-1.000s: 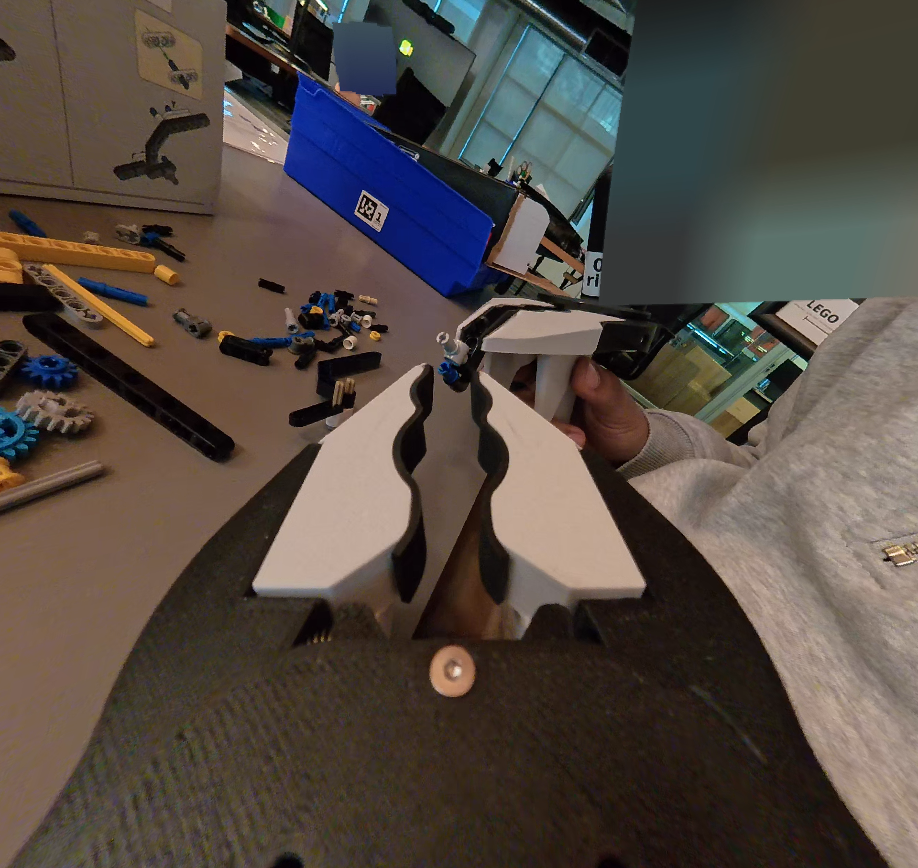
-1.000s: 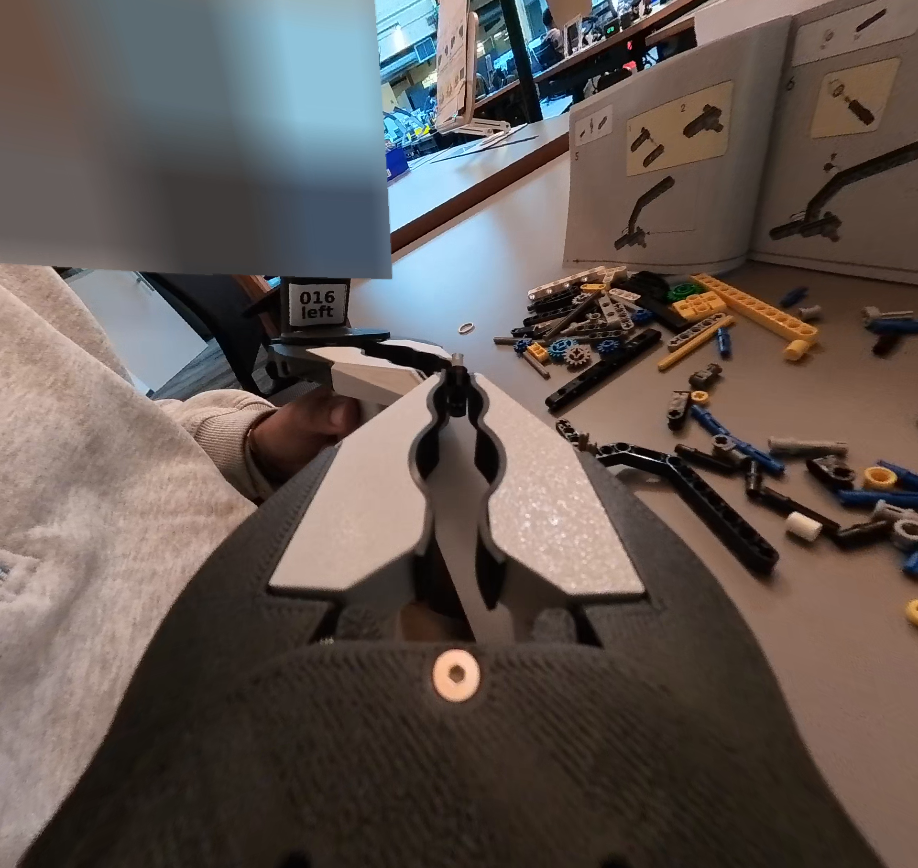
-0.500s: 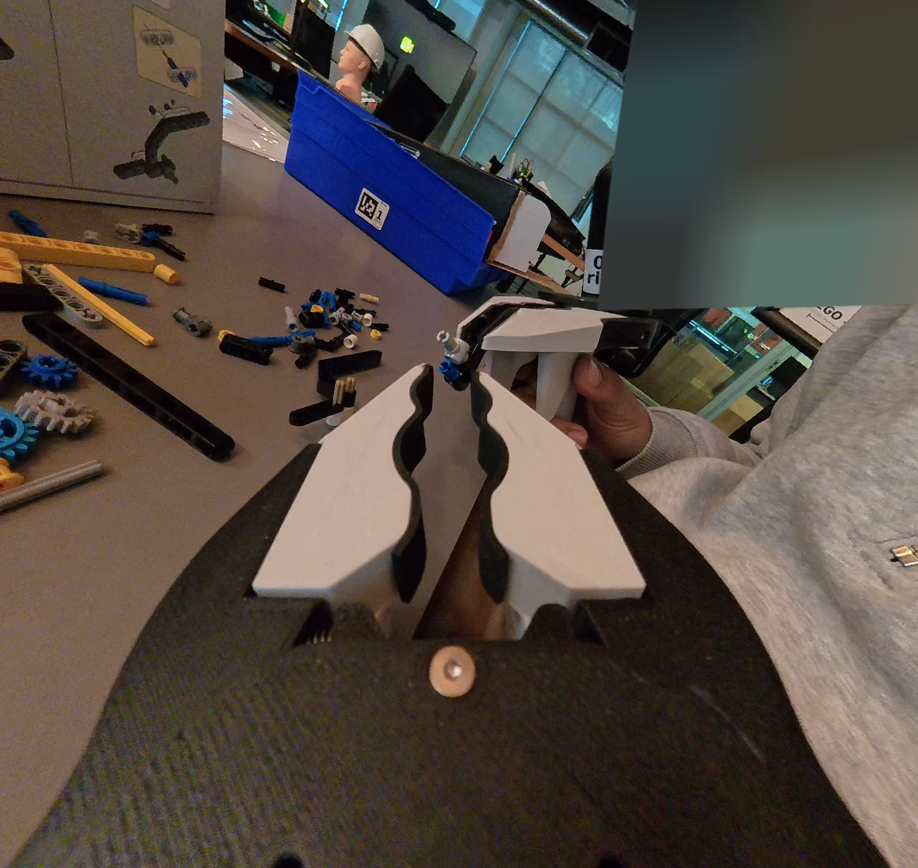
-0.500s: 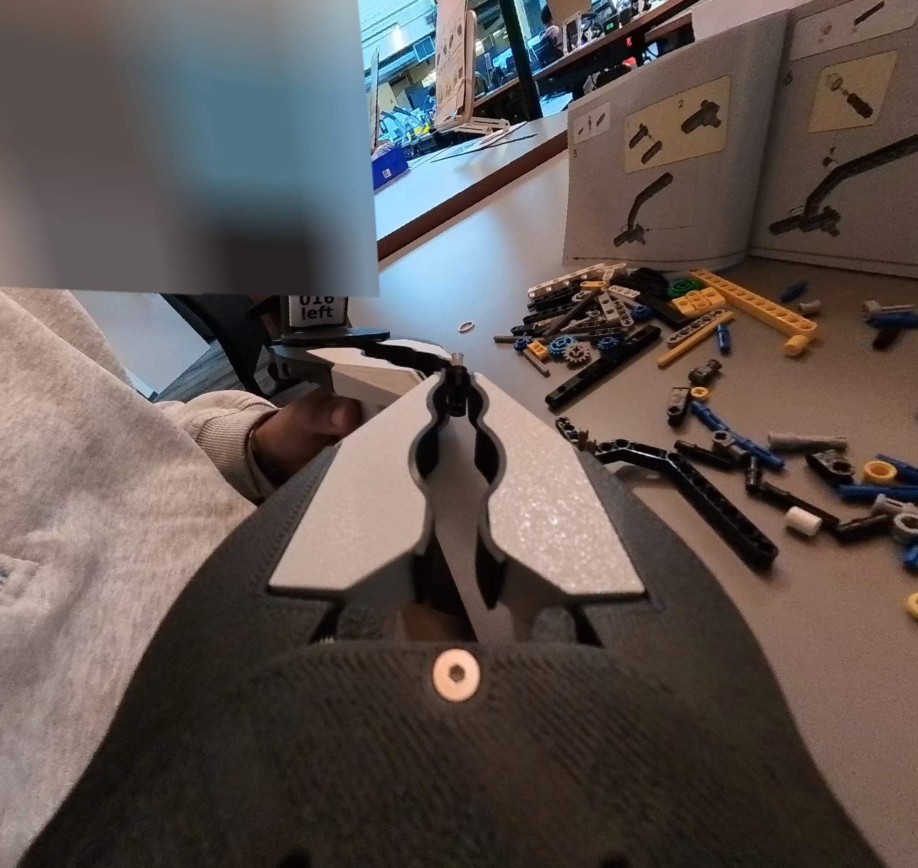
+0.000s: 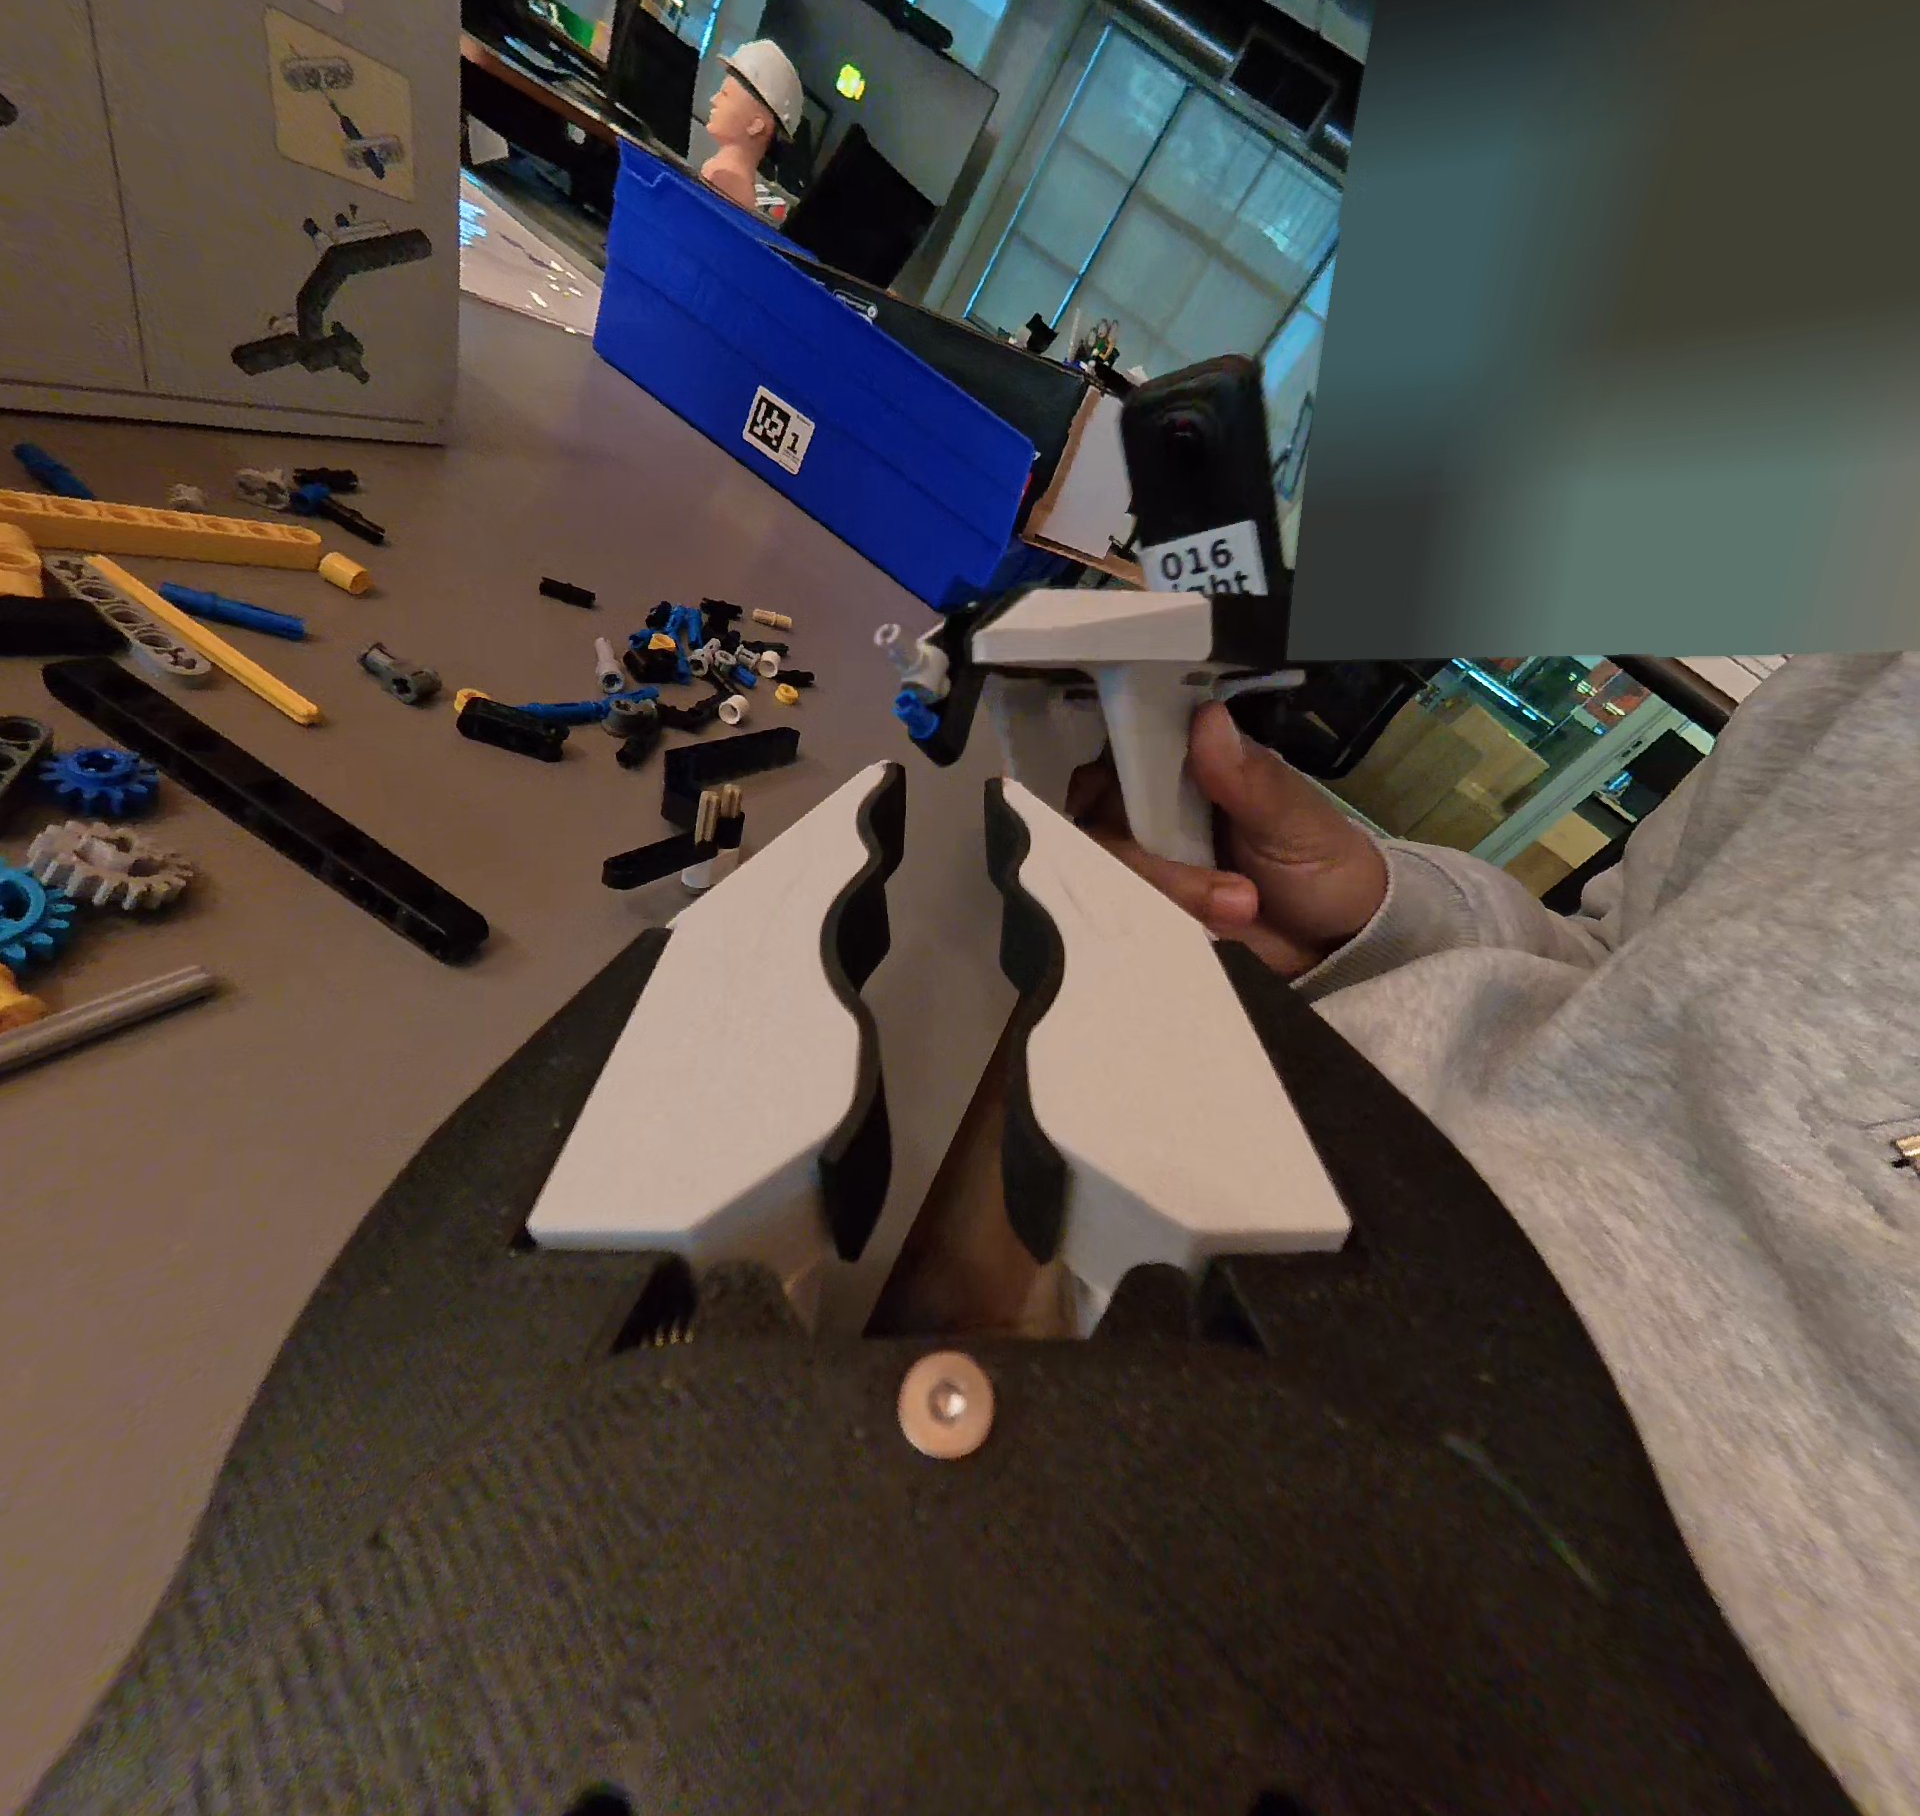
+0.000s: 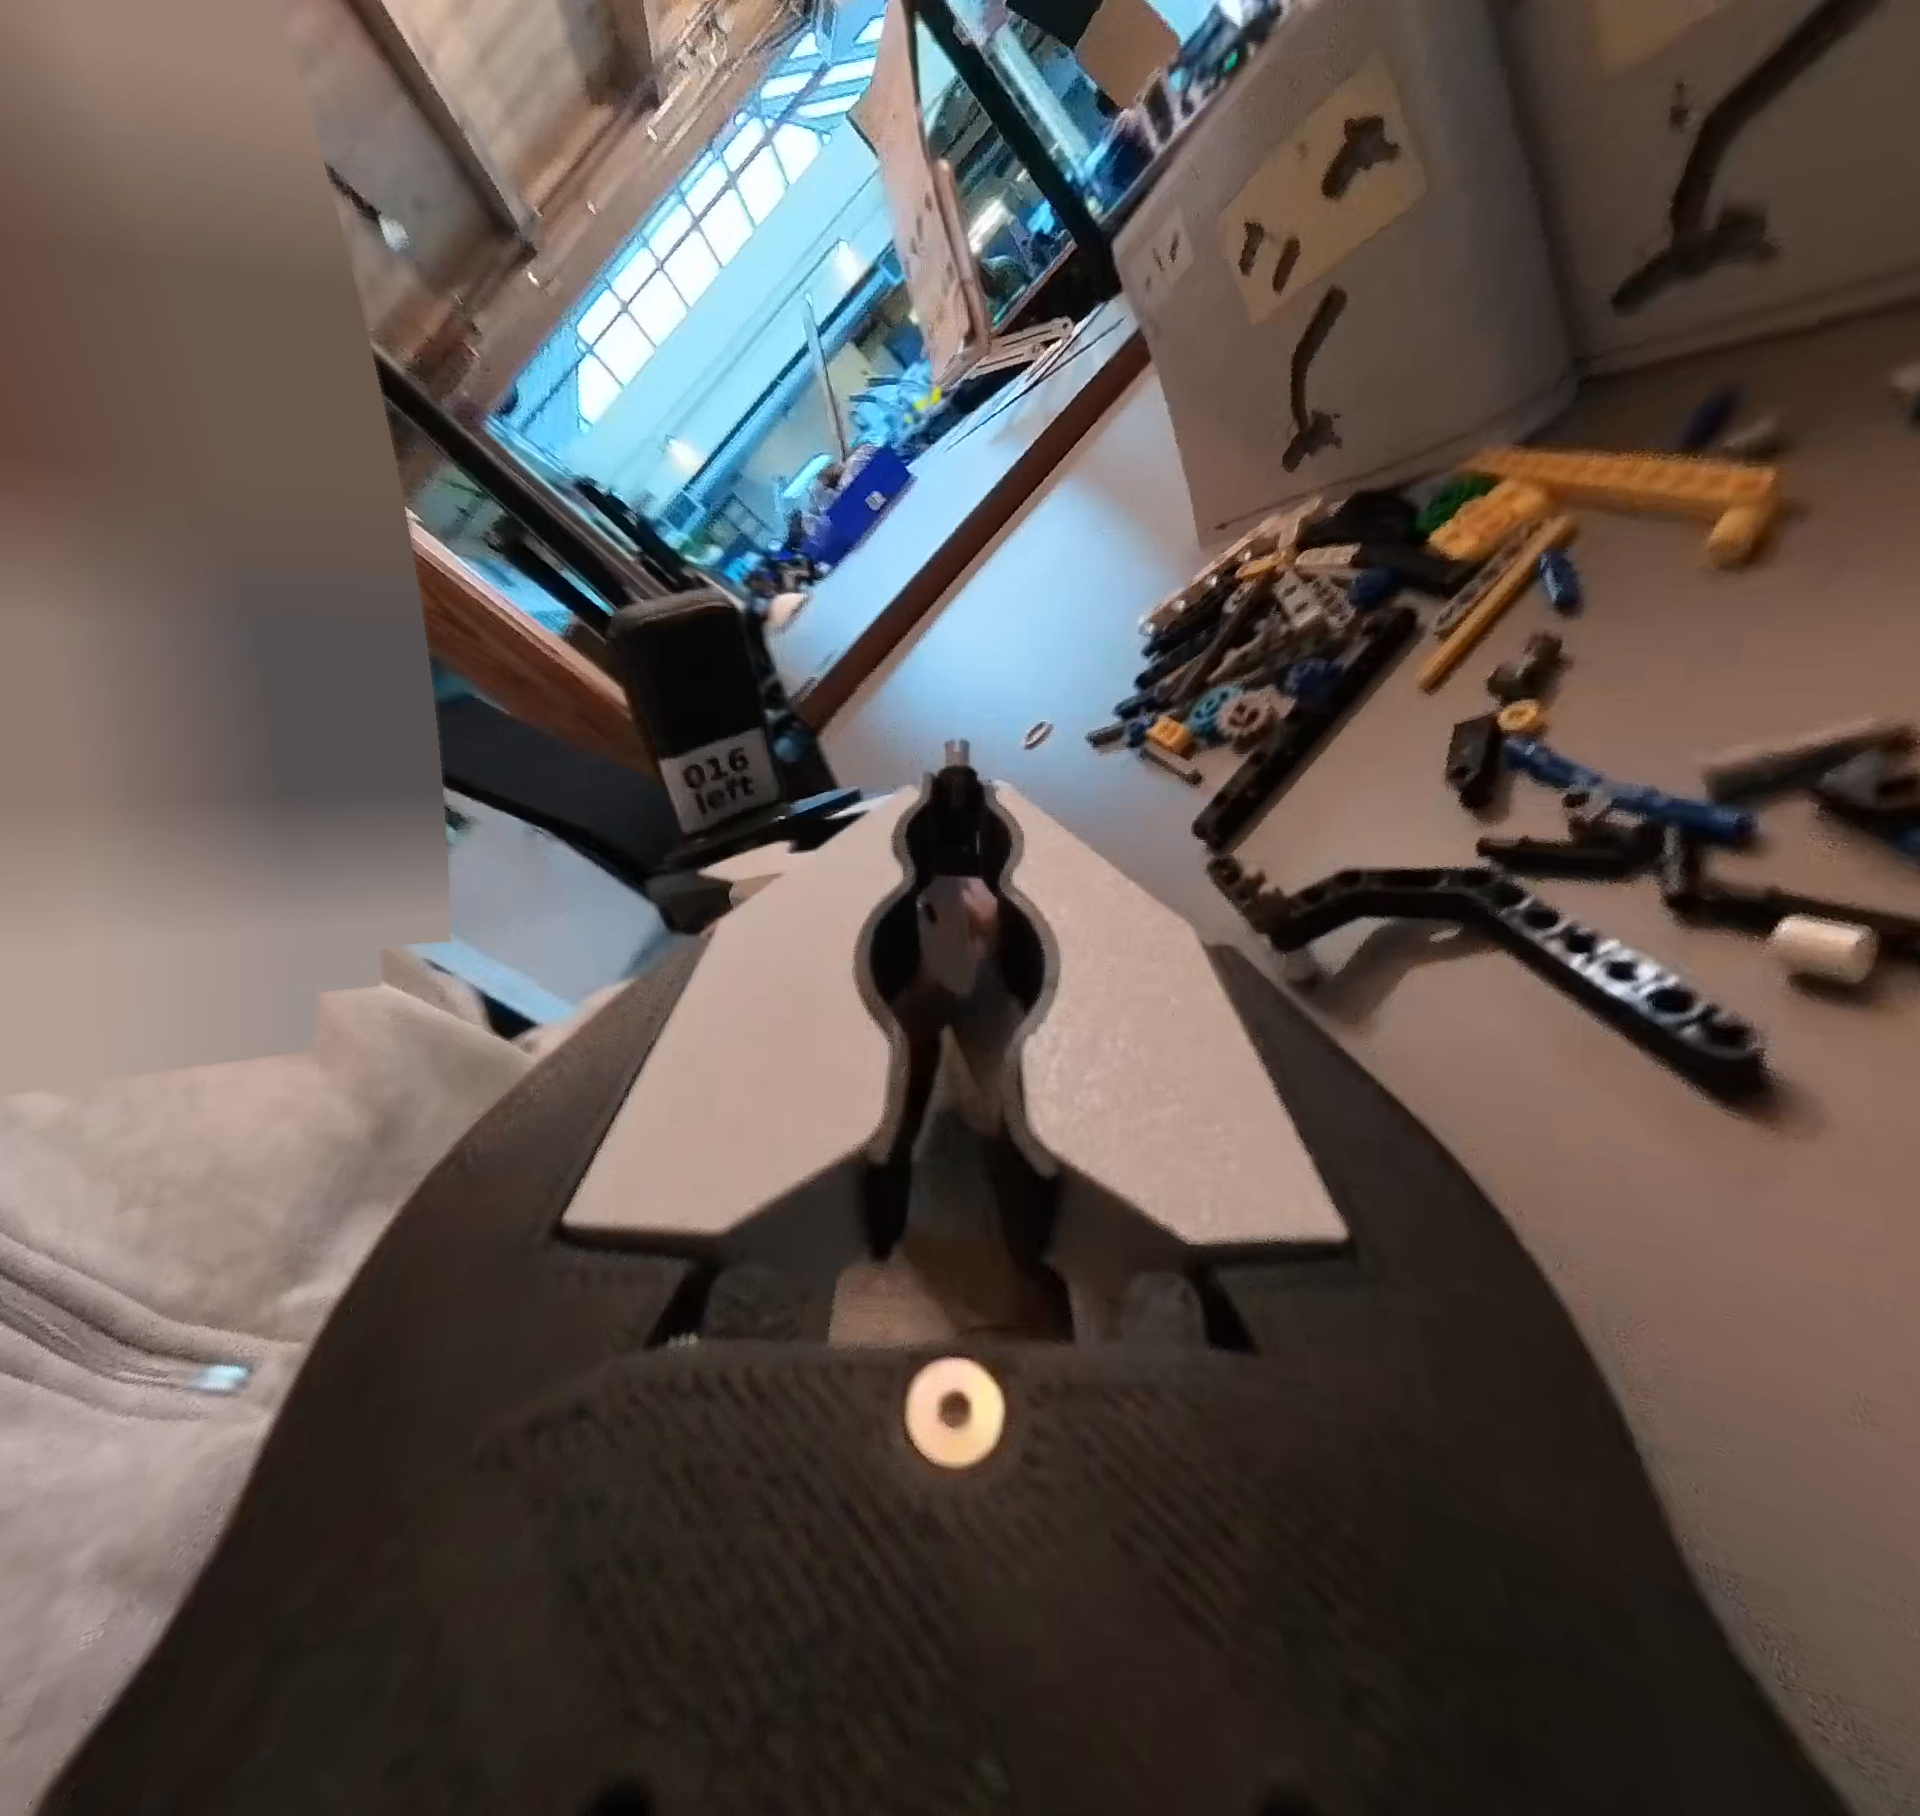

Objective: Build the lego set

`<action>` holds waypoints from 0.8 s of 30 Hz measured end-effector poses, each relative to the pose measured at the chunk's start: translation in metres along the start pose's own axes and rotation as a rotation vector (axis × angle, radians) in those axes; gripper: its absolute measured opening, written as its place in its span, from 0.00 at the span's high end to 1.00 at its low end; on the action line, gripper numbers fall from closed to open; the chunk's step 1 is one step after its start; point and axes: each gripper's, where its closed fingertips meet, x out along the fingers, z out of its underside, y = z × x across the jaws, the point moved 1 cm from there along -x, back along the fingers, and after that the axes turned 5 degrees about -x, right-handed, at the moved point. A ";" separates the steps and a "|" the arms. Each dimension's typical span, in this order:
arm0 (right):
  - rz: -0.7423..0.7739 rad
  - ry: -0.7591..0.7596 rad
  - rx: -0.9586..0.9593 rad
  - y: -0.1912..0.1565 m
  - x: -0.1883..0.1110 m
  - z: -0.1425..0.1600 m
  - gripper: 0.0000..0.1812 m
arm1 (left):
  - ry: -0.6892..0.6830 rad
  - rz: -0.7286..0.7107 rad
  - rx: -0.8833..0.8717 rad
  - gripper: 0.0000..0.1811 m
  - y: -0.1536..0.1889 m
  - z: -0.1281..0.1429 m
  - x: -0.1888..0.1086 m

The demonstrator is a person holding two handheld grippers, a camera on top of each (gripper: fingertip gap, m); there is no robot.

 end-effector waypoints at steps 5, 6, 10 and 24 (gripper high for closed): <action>-0.091 0.033 0.269 -0.002 0.005 0.004 0.98 | -0.016 -0.007 0.043 0.92 0.001 0.004 0.002; -0.092 0.033 0.289 -0.002 0.006 0.005 0.98 | -0.015 -0.012 0.052 0.92 0.001 0.004 0.002; -0.089 0.018 0.287 -0.002 0.008 0.007 0.97 | 0.015 -0.007 0.049 0.94 0.002 0.000 0.000; -0.093 -0.015 0.228 -0.002 0.006 0.010 0.94 | 0.090 0.029 -0.001 0.97 0.005 -0.012 -0.007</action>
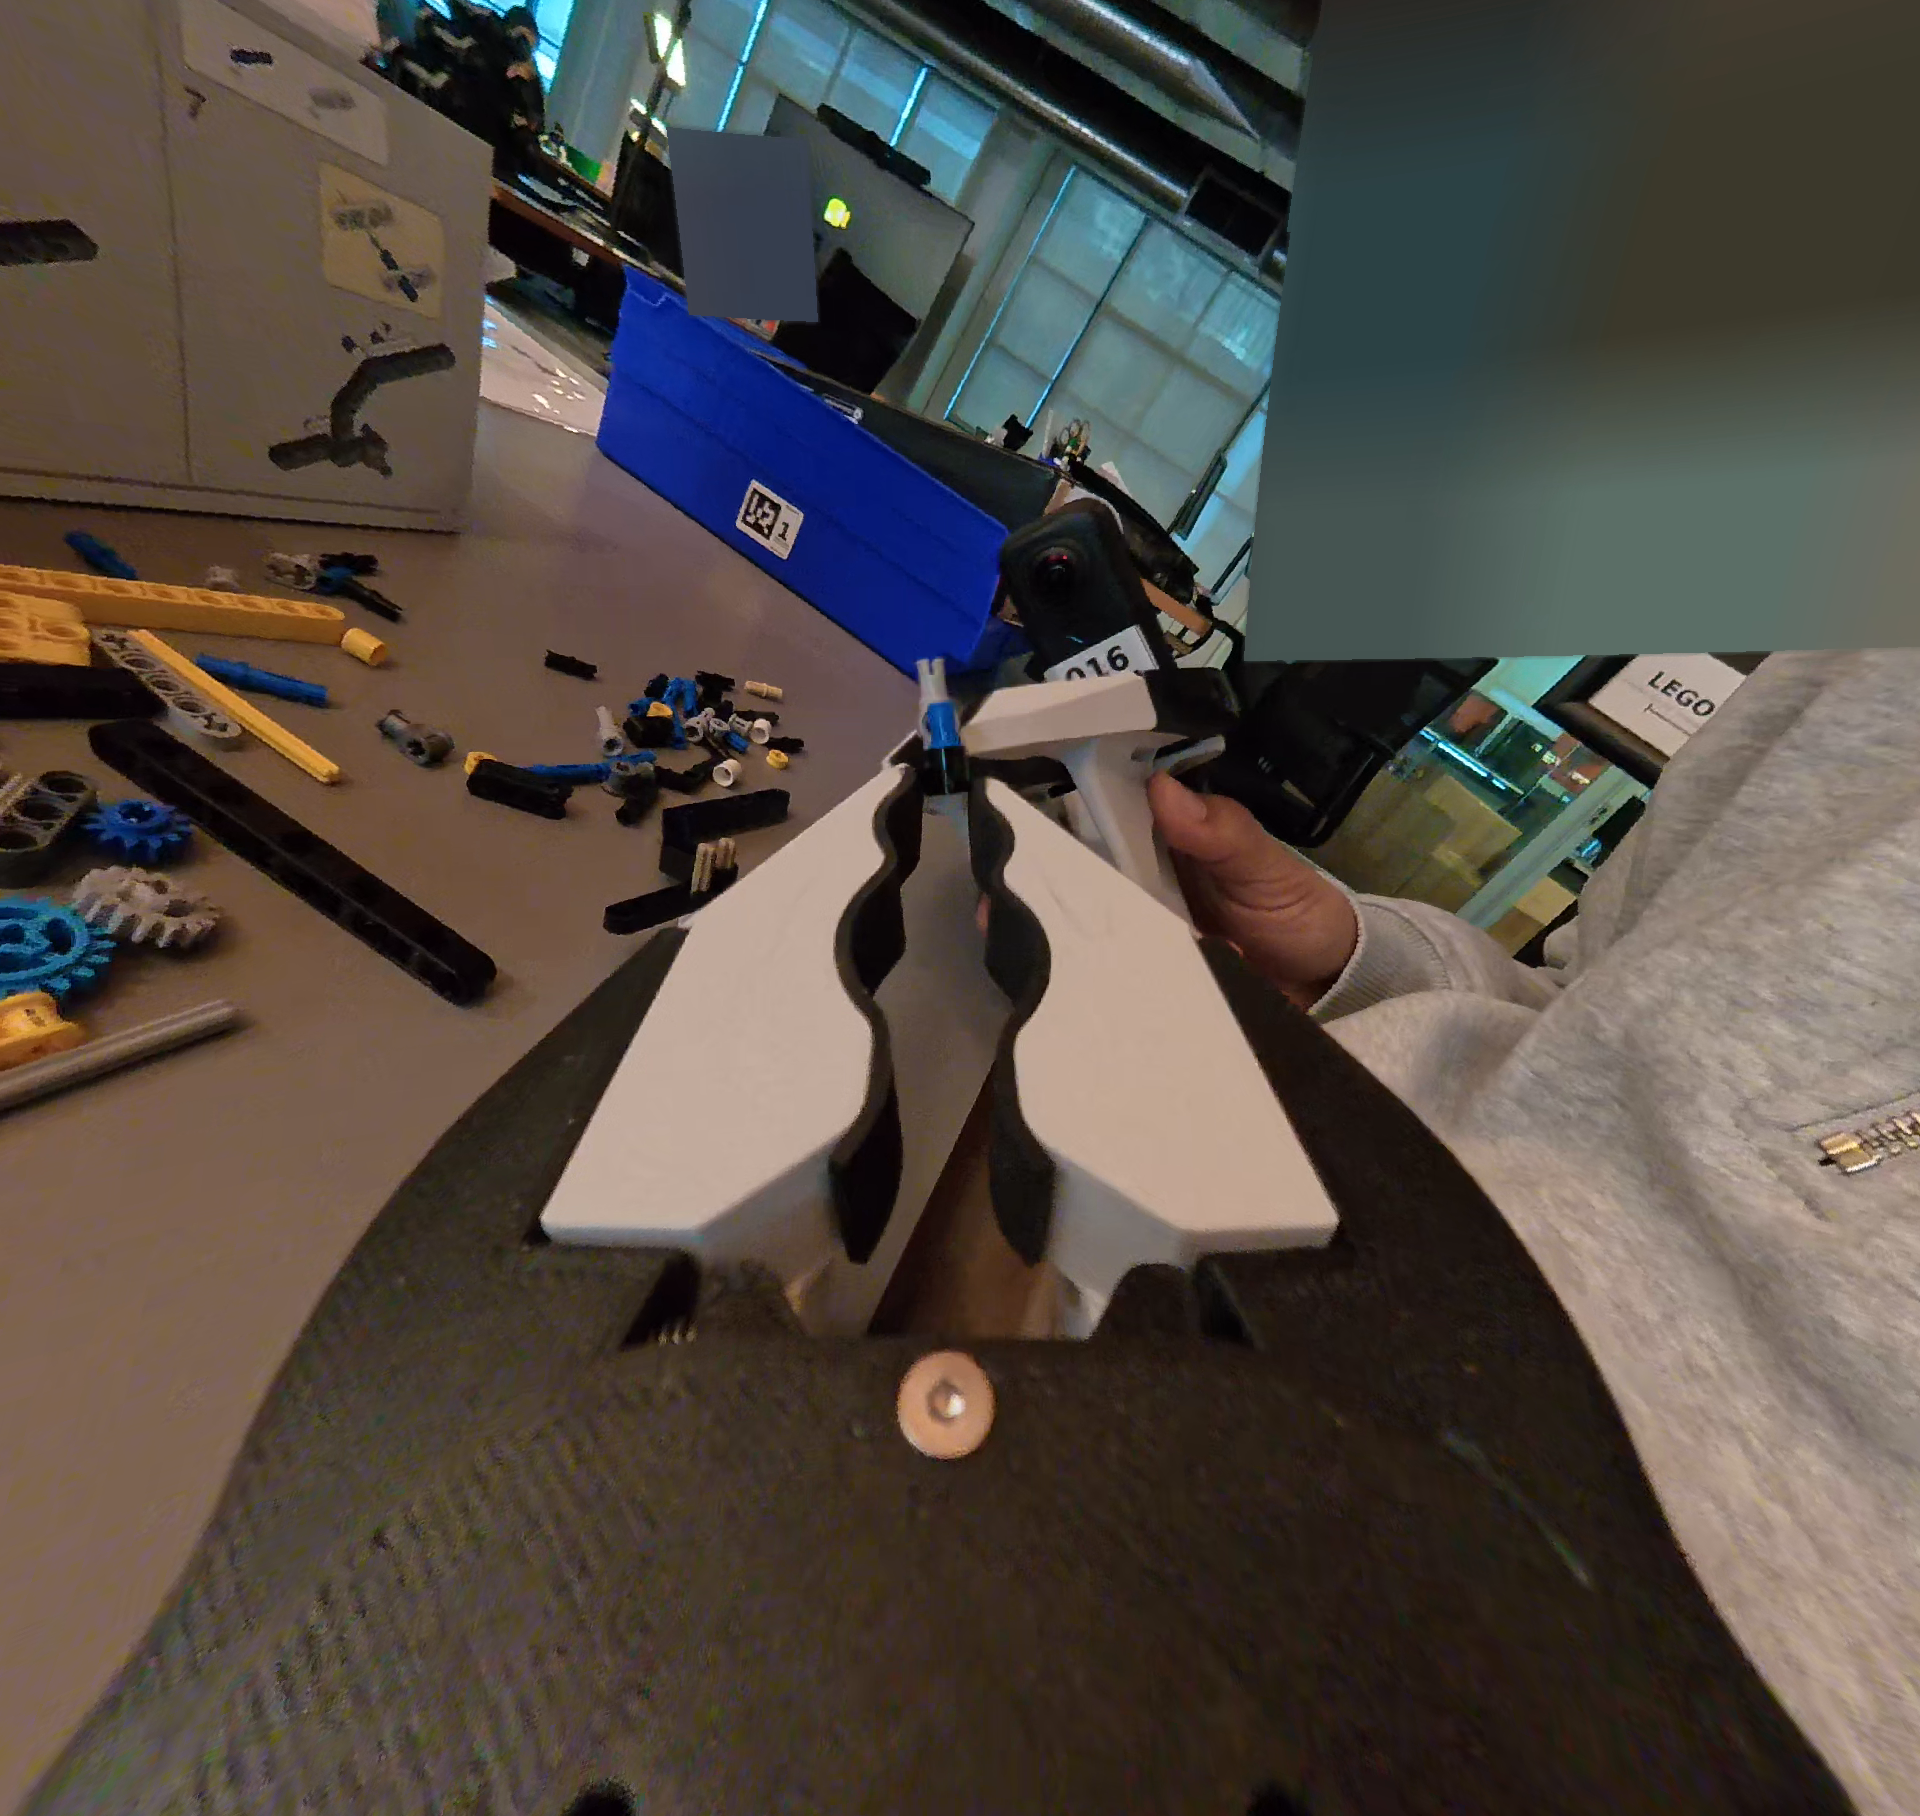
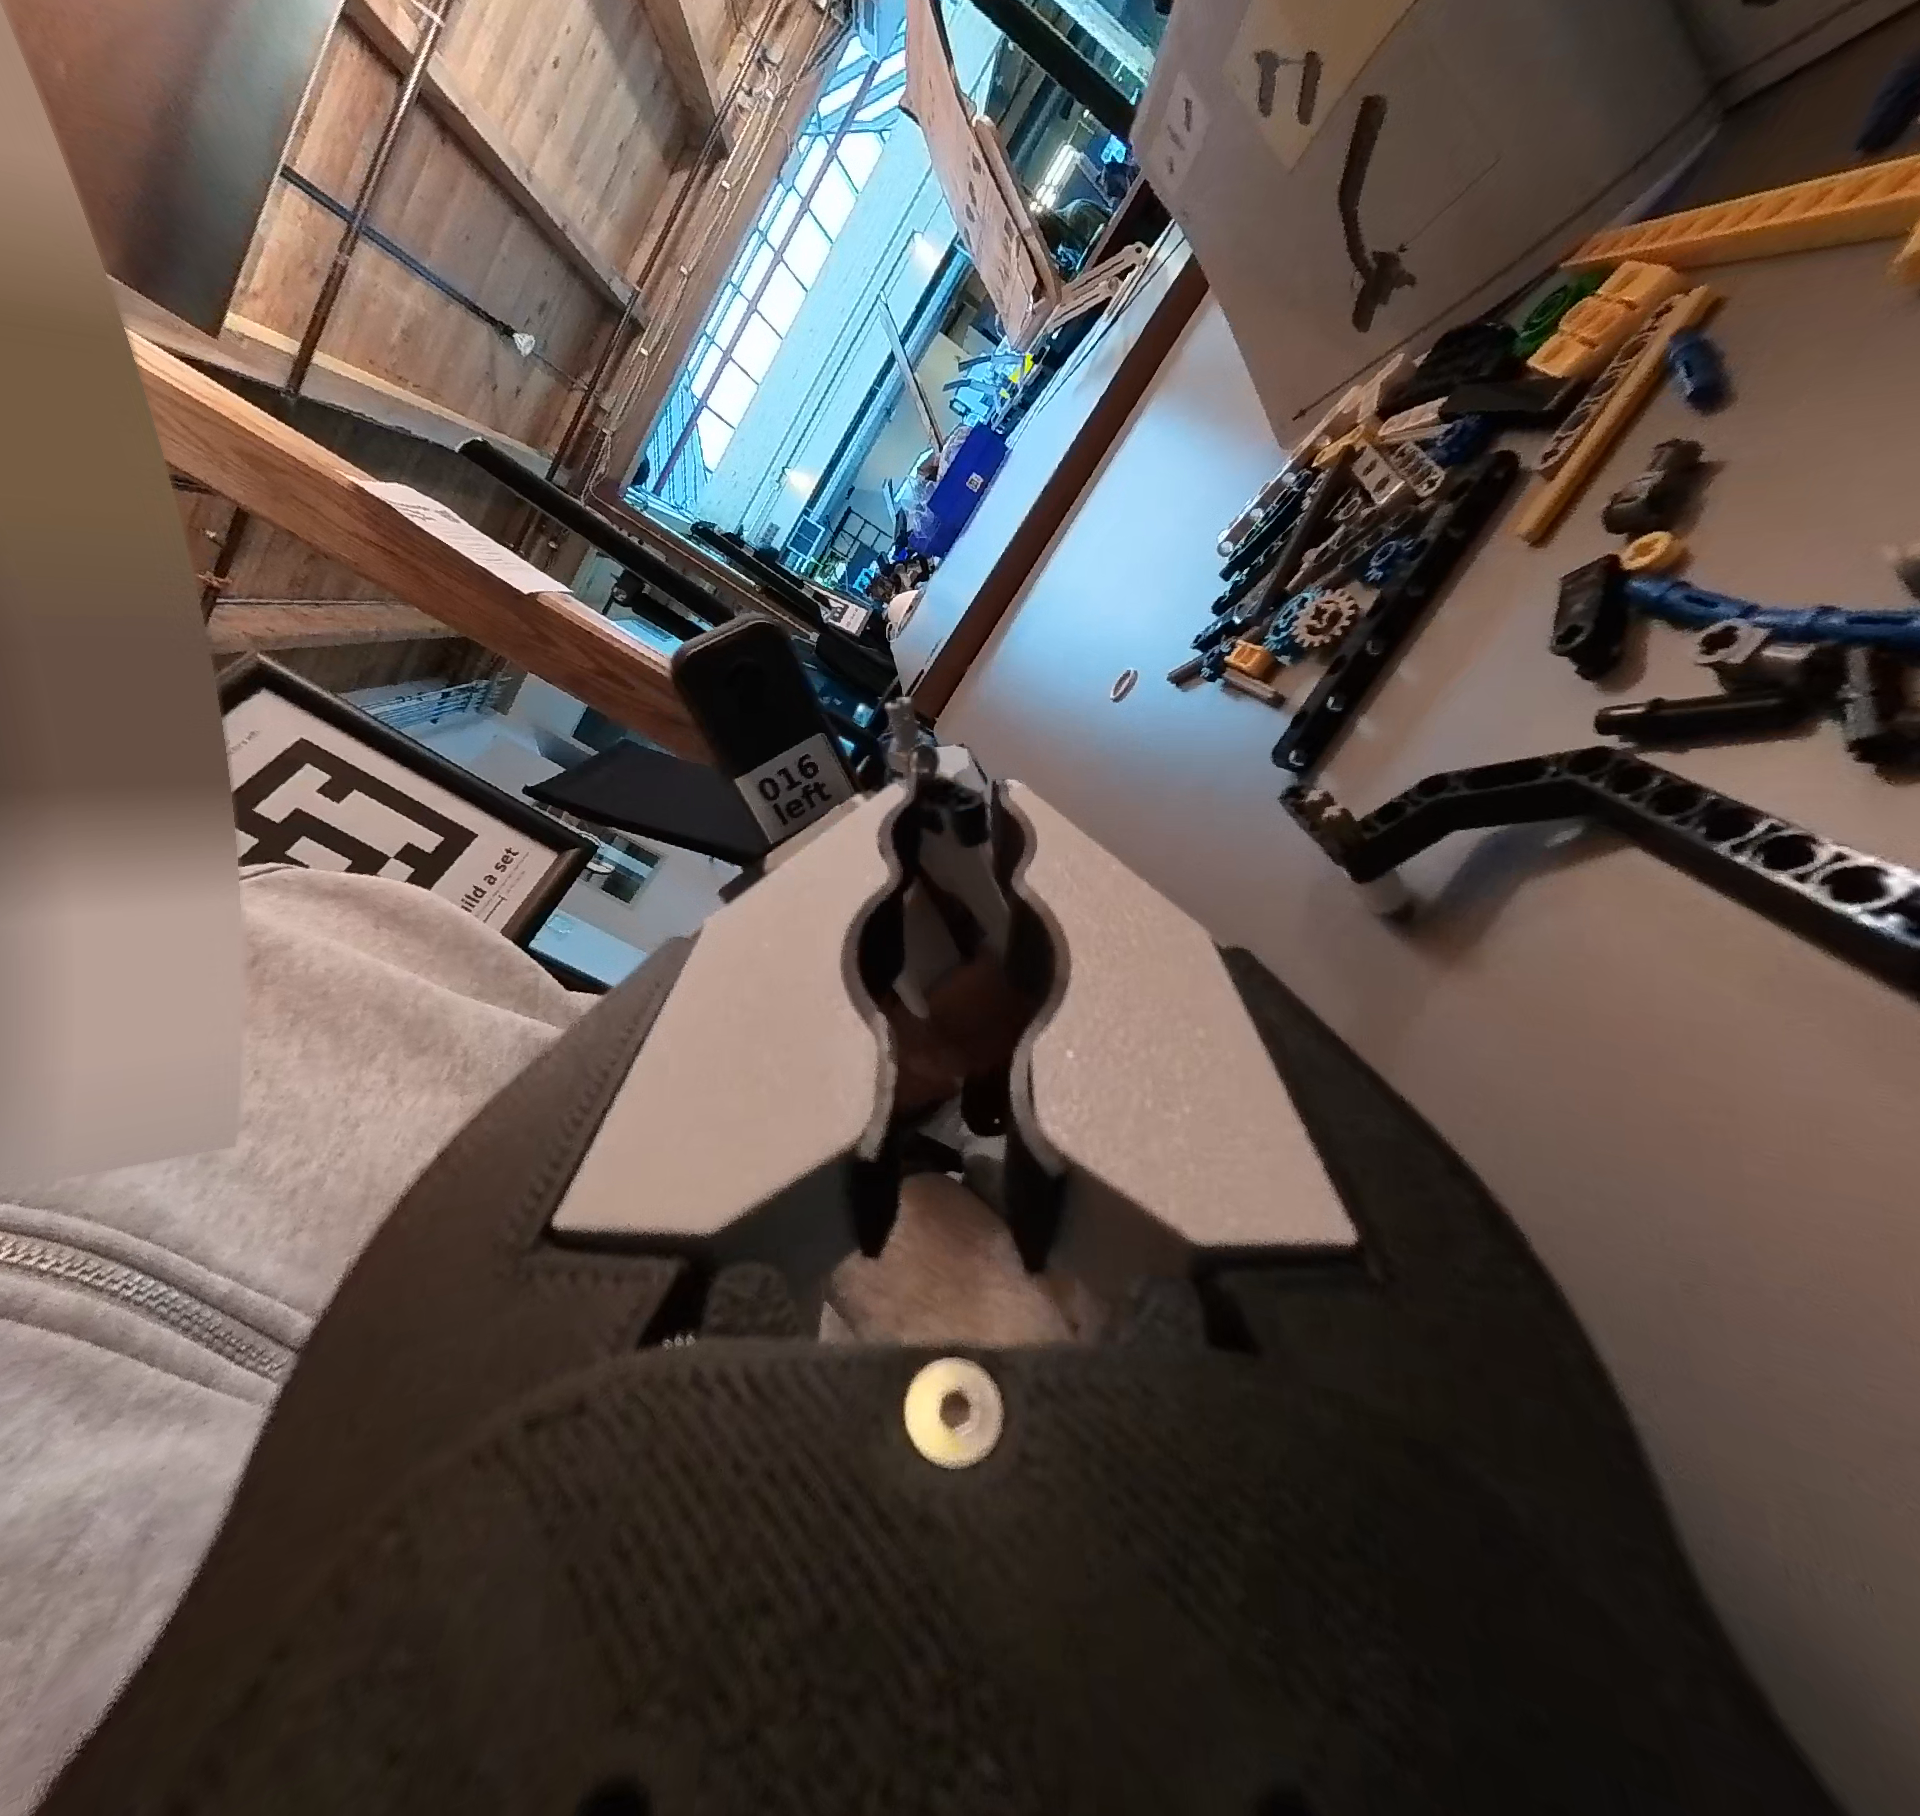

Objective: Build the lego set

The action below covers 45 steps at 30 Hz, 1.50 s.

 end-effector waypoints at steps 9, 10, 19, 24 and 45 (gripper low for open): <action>-0.001 -0.037 -0.035 -0.002 0.002 0.006 0.88 | 0.001 -0.016 0.045 0.97 0.001 0.000 -0.001; -0.001 -0.037 -0.040 -0.002 0.002 0.006 0.87 | -0.006 -0.023 0.050 0.97 0.000 0.001 -0.001; 0.041 -0.003 -0.189 -0.008 -0.002 -0.001 0.77 | 0.050 -0.192 0.150 0.97 -0.017 -0.014 -0.011; -0.002 -0.039 -0.189 -0.017 0.007 0.009 0.77 | -0.028 -0.276 0.271 0.97 -0.021 -0.006 -0.007; 0.120 -0.022 -0.142 0.005 0.001 0.007 0.93 | -0.185 -0.387 0.702 0.97 -0.012 0.020 0.008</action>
